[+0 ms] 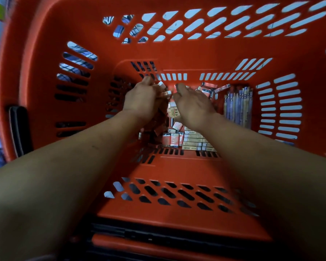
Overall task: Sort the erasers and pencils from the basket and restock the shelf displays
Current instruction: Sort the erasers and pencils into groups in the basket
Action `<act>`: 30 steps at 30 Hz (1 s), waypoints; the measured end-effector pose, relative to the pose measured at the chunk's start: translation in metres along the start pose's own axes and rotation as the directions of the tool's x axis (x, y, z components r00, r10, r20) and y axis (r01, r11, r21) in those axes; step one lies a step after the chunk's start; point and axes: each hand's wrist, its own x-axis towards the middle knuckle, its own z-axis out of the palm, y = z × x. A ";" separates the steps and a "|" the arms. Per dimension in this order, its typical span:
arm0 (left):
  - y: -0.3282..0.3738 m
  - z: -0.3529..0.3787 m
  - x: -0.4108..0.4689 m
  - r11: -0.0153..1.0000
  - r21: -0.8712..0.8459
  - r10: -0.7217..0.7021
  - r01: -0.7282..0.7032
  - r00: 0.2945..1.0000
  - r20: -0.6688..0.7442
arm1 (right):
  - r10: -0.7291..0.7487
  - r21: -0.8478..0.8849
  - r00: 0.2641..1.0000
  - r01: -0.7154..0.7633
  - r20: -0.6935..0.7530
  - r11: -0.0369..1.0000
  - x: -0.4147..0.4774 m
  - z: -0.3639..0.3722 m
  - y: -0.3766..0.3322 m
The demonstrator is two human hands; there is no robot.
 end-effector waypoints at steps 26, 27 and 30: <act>0.011 -0.011 0.006 0.591 -0.676 -0.425 0.440 0.882 0.202 | 0.351 0.945 0.920 -0.257 0.175 0.202 0.014 -0.014 0.001; 0.010 -0.010 0.005 0.575 -0.686 -0.410 0.446 0.883 0.230 | 0.359 0.952 0.916 -0.254 0.180 0.171 0.014 -0.015 0.001; 0.012 -0.008 0.005 0.527 -0.717 -0.365 0.456 0.884 0.293 | 0.391 0.971 0.902 -0.228 0.181 0.077 0.013 -0.020 0.002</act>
